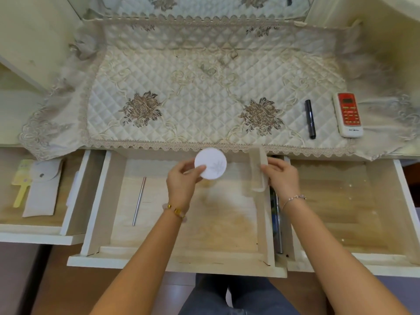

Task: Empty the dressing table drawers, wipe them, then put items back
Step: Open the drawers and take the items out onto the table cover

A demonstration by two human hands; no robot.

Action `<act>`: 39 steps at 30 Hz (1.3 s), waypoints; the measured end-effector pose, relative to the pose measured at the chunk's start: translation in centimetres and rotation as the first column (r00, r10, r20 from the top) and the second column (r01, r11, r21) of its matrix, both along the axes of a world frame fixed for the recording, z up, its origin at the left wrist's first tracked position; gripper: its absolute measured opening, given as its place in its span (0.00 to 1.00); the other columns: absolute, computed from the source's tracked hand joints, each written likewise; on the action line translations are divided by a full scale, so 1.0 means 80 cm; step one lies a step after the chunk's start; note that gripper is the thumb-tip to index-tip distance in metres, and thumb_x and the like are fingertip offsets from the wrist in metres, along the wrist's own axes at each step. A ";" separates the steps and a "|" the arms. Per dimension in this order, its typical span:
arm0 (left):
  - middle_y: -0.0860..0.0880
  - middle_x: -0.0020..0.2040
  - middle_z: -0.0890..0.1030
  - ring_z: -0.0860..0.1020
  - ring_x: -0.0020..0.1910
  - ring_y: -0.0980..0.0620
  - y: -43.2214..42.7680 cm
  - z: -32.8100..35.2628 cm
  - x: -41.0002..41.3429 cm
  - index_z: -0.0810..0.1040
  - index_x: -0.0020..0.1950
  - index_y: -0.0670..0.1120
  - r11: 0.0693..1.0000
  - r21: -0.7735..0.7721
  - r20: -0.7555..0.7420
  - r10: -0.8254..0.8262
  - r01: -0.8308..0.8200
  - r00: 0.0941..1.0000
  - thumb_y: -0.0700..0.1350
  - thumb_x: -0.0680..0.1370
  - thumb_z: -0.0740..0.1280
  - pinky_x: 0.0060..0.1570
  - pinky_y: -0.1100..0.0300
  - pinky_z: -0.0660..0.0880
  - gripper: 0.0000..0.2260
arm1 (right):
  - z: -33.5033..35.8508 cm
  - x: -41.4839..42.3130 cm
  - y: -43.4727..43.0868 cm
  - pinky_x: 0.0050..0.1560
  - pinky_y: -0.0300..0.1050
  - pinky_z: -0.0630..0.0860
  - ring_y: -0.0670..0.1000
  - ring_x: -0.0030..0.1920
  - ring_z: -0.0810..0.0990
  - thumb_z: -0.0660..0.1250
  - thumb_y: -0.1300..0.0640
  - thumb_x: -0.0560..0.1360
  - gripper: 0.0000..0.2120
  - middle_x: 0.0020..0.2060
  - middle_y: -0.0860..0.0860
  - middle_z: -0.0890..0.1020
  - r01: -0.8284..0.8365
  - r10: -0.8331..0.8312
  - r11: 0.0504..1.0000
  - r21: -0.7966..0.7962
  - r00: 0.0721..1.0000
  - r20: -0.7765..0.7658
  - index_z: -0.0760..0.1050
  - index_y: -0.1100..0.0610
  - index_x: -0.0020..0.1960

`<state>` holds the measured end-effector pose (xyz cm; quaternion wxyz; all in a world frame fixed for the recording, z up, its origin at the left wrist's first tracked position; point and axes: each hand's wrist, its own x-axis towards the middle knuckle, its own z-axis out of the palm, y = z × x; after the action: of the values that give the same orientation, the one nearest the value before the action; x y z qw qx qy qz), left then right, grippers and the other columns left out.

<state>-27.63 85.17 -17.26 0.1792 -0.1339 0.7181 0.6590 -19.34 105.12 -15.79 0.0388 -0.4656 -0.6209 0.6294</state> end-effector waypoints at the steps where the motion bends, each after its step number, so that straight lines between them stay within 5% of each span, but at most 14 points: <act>1: 0.45 0.47 0.81 0.81 0.48 0.50 0.012 0.009 -0.013 0.79 0.50 0.43 1.000 0.026 -0.001 0.011 -0.011 1.000 0.37 0.71 0.72 0.39 0.61 0.79 0.09 | 0.005 -0.010 0.010 0.52 0.45 0.77 0.51 0.48 0.80 0.68 0.65 0.72 0.14 0.48 0.54 0.81 0.016 -0.015 1.000 0.014 1.000 -0.023 0.77 0.60 0.57; 11: 0.43 0.48 0.82 0.82 0.47 0.45 0.141 0.019 -0.113 0.78 0.47 0.45 0.997 -0.033 -0.014 -0.072 0.072 0.997 0.40 0.69 0.75 0.46 0.47 0.80 0.09 | 0.014 -0.093 0.114 0.54 0.43 0.77 0.50 0.49 0.80 0.63 0.69 0.72 0.17 0.48 0.53 0.81 0.090 -0.084 0.987 0.133 0.995 -0.051 0.75 0.60 0.60; 18: 0.47 0.46 0.81 0.81 0.47 0.48 0.183 0.004 -0.117 0.78 0.48 0.46 0.979 -0.133 -0.020 -0.160 0.156 0.987 0.42 0.69 0.74 0.49 0.49 0.79 0.10 | 0.000 -0.104 0.140 0.61 0.48 0.74 0.50 0.51 0.79 0.66 0.66 0.71 0.18 0.47 0.51 0.80 0.067 -0.075 0.964 0.259 0.997 0.022 0.76 0.58 0.60; 27: 0.44 0.49 0.81 0.80 0.48 0.45 0.189 -0.002 -0.108 0.79 0.57 0.41 0.944 -0.233 -0.106 -0.262 0.233 0.959 0.43 0.72 0.72 0.51 0.48 0.78 0.15 | 0.003 -0.088 0.127 0.57 0.33 0.68 0.45 0.57 0.76 0.64 0.64 0.74 0.20 0.58 0.51 0.78 0.023 -0.026 0.947 0.322 1.000 0.005 0.72 0.59 0.65; 33: 0.47 0.60 0.77 0.76 0.56 0.52 0.154 0.026 -0.096 0.74 0.65 0.42 0.874 -0.359 -0.214 -0.420 0.329 0.882 0.46 0.77 0.66 0.56 0.60 0.72 0.17 | 0.010 -0.067 0.109 0.65 0.46 0.69 0.51 0.65 0.72 0.63 0.59 0.76 0.22 0.66 0.52 0.73 -0.150 0.135 0.832 0.534 0.989 0.067 0.67 0.56 0.69; 39: 0.46 0.63 0.75 0.72 0.62 0.50 0.064 0.034 -0.056 0.71 0.67 0.43 0.744 -0.588 -0.392 -0.605 0.317 0.693 0.47 0.79 0.64 0.61 0.58 0.69 0.18 | 0.023 -0.026 0.068 0.69 0.48 0.63 0.52 0.70 0.65 0.62 0.57 0.76 0.27 0.70 0.54 0.67 -0.344 0.349 0.554 0.758 0.923 0.164 0.59 0.57 0.73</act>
<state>-32.13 90.26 -14.52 0.0870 0.2171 0.8859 0.4007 -21.42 110.53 -13.94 0.1122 -0.2700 -0.9090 0.2969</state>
